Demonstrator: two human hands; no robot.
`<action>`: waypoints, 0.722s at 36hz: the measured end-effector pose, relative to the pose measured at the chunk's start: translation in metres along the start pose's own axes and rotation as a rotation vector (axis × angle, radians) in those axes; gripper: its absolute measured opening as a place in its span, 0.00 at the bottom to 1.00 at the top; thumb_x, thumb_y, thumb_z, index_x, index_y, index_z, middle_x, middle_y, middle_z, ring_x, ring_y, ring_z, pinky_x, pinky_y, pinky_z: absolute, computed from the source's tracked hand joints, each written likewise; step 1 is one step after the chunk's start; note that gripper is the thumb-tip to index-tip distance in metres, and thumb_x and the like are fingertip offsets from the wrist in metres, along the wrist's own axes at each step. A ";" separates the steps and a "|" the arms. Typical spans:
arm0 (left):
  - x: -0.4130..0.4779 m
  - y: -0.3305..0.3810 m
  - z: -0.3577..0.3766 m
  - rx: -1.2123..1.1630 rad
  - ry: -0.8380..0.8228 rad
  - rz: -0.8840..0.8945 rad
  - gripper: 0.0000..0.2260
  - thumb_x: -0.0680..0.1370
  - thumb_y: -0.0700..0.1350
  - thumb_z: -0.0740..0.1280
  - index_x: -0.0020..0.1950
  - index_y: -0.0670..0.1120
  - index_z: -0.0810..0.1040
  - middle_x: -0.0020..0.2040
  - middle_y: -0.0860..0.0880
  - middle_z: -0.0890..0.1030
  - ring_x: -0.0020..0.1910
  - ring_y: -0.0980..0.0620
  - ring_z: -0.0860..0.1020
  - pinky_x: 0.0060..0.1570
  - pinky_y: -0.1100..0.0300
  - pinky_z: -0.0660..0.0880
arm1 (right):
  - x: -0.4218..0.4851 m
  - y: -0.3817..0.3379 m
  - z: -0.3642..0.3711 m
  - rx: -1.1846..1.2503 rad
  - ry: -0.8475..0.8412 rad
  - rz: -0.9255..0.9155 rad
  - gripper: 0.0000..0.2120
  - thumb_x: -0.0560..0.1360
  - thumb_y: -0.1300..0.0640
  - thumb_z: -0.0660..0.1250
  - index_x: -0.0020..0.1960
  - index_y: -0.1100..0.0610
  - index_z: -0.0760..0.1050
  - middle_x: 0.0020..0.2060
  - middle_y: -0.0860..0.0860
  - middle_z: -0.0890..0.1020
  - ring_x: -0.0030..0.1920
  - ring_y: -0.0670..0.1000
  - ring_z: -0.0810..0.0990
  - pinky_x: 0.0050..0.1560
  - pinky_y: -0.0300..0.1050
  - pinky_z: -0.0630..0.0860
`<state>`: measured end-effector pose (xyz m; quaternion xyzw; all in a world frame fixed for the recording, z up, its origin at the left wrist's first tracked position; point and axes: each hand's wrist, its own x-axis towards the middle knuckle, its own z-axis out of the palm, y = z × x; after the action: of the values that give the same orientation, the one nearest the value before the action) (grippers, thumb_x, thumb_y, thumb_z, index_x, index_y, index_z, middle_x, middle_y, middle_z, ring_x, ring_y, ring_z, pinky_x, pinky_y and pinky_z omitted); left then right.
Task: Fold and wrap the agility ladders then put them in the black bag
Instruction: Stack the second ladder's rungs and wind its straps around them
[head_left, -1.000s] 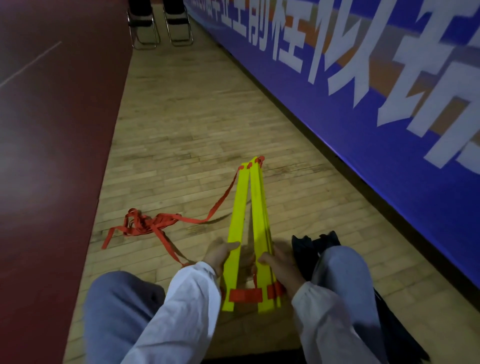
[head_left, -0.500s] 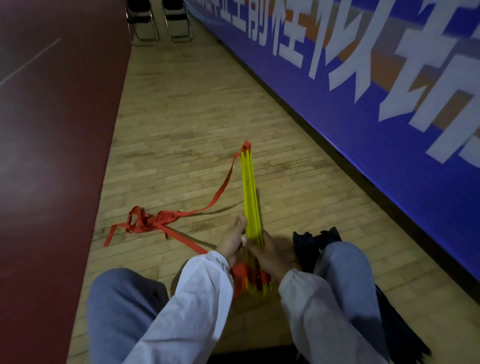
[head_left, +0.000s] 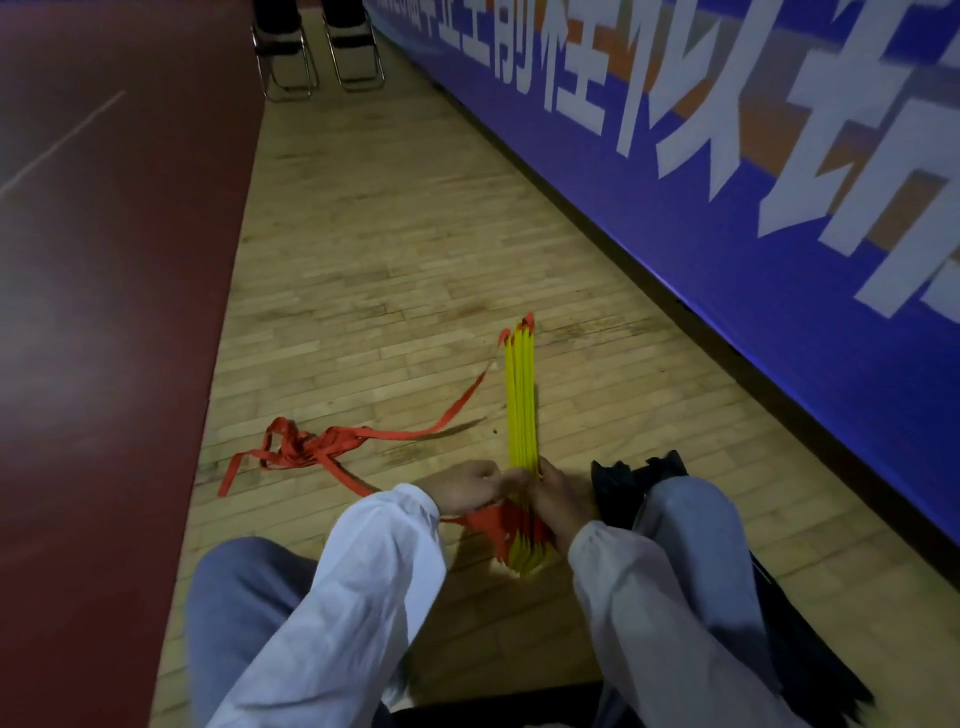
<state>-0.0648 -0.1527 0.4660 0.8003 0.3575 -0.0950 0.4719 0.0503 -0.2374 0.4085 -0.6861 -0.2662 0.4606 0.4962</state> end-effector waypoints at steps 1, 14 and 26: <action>-0.002 0.002 -0.004 0.041 -0.029 0.021 0.17 0.76 0.62 0.62 0.39 0.48 0.70 0.37 0.50 0.72 0.37 0.53 0.70 0.39 0.60 0.66 | 0.002 0.003 0.001 0.018 0.010 0.016 0.03 0.80 0.60 0.62 0.52 0.57 0.73 0.45 0.58 0.77 0.48 0.55 0.76 0.43 0.45 0.71; 0.000 0.015 -0.010 -0.115 -0.102 0.213 0.11 0.72 0.38 0.68 0.32 0.46 0.69 0.29 0.54 0.70 0.29 0.59 0.66 0.33 0.63 0.62 | 0.007 0.027 0.005 0.099 0.046 0.091 0.14 0.70 0.49 0.68 0.52 0.55 0.76 0.45 0.56 0.79 0.49 0.58 0.78 0.44 0.50 0.75; 0.007 0.009 -0.027 -0.392 0.005 0.031 0.07 0.72 0.39 0.70 0.35 0.45 0.77 0.32 0.51 0.75 0.33 0.57 0.72 0.32 0.69 0.69 | 0.005 0.054 0.003 0.158 0.060 0.159 0.24 0.75 0.51 0.68 0.66 0.60 0.70 0.44 0.57 0.80 0.46 0.61 0.82 0.46 0.53 0.79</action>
<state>-0.0585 -0.1298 0.4835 0.6987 0.3581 -0.0144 0.6192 0.0448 -0.2517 0.3564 -0.6773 -0.1589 0.4973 0.5183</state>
